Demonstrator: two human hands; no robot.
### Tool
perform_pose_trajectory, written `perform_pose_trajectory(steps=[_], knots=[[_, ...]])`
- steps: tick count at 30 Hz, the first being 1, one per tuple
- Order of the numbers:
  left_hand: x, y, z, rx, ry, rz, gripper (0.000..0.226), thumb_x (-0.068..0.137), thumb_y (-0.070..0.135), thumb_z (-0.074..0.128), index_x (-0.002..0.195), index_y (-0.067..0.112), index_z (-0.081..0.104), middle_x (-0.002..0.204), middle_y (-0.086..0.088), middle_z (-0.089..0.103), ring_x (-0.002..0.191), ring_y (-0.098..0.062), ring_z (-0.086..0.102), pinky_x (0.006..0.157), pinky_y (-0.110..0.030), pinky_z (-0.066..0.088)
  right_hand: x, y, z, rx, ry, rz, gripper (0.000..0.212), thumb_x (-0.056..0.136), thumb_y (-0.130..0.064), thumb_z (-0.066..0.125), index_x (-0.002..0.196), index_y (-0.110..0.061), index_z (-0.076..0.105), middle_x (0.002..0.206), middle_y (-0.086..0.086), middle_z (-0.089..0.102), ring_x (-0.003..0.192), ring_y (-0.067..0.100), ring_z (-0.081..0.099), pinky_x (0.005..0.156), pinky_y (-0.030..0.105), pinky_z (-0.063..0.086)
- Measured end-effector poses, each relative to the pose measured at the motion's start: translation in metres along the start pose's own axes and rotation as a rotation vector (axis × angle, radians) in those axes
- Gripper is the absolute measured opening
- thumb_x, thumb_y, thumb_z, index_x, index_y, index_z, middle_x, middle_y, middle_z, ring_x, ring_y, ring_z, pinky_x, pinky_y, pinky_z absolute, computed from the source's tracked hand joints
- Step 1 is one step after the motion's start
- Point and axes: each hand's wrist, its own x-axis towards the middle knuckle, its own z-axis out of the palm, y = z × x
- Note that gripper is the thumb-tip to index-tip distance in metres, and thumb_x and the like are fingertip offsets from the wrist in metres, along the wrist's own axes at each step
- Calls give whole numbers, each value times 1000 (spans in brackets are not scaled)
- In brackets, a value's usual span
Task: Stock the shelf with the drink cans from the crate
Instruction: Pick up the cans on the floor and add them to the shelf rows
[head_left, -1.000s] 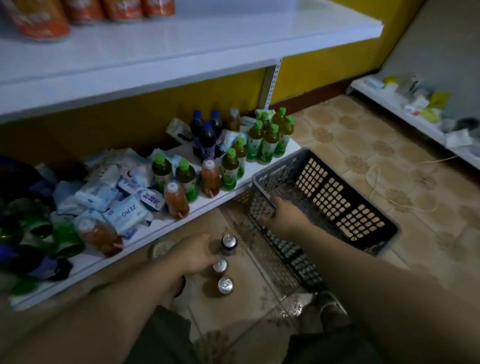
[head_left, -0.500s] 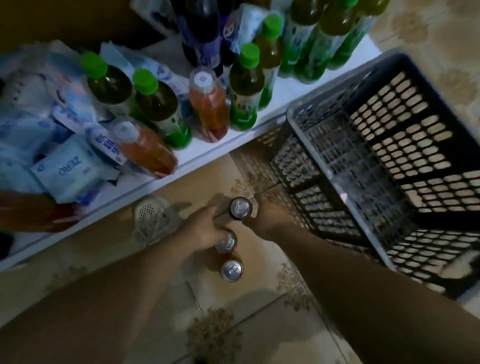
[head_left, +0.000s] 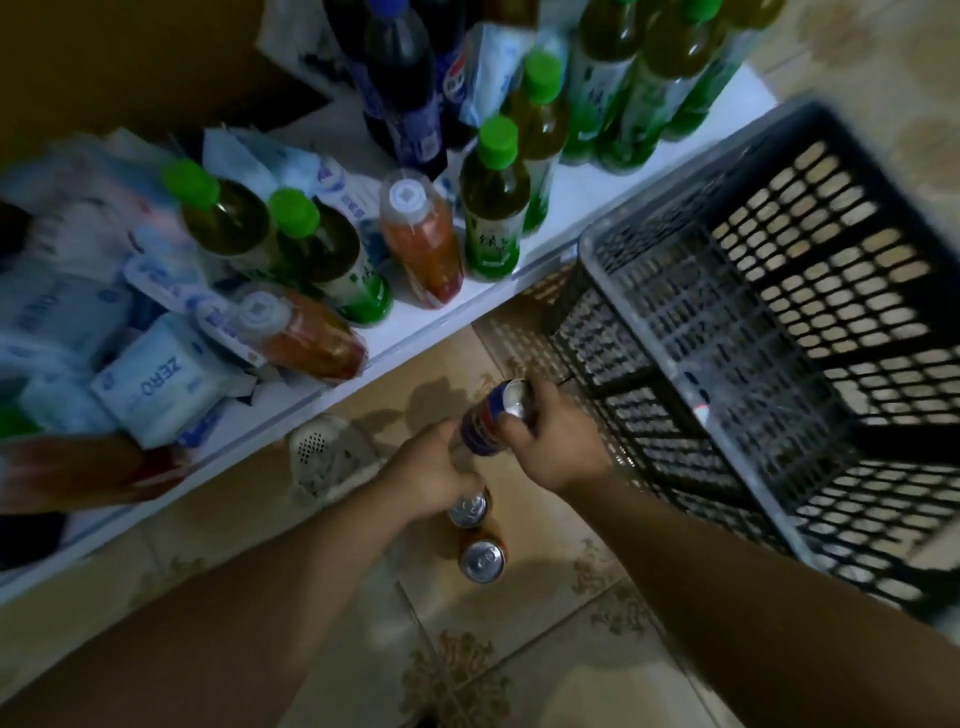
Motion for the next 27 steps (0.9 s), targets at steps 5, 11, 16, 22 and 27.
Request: perform_pose_trajectory(steps=[5,11,16,22,27], knots=[[-72,65,-39,-59,136,213,67,55,35,76,117,36,51,113,12,64,109,-12,60,93,-40,51,-65,-58,-86,228,200,-107,53,94,-41,47,143,-22,38,137,8,49,122,26,48,93,29,40],[-199,128,-100,-234,240,467,83,66,13,84,136,20,41,125,2,59,116,-13,57,96,-30,48,-150,-151,-173,557,342,-304,51,94,-35,47,144,-29,39,135,4,52,115,20,54,88,34,50],[-313,157,-147,-316,556,649,59,69,3,79,114,27,50,99,14,62,87,5,61,67,-10,48,-225,-233,-213,740,357,-517,60,89,-39,63,141,-26,38,123,-4,52,109,16,58,83,28,52],[-410,133,-197,-261,645,685,62,75,14,78,125,26,45,113,10,61,101,-2,60,79,-18,51,-290,-321,-218,612,324,-702,76,74,-44,77,139,-28,40,122,-3,54,104,17,59,86,33,54],[-472,75,-255,-88,906,514,66,84,33,70,141,18,40,140,-4,49,128,-17,46,103,-33,40,-320,-387,-200,590,256,-818,66,79,-36,75,134,-31,39,116,-8,52,106,18,56,88,34,51]])
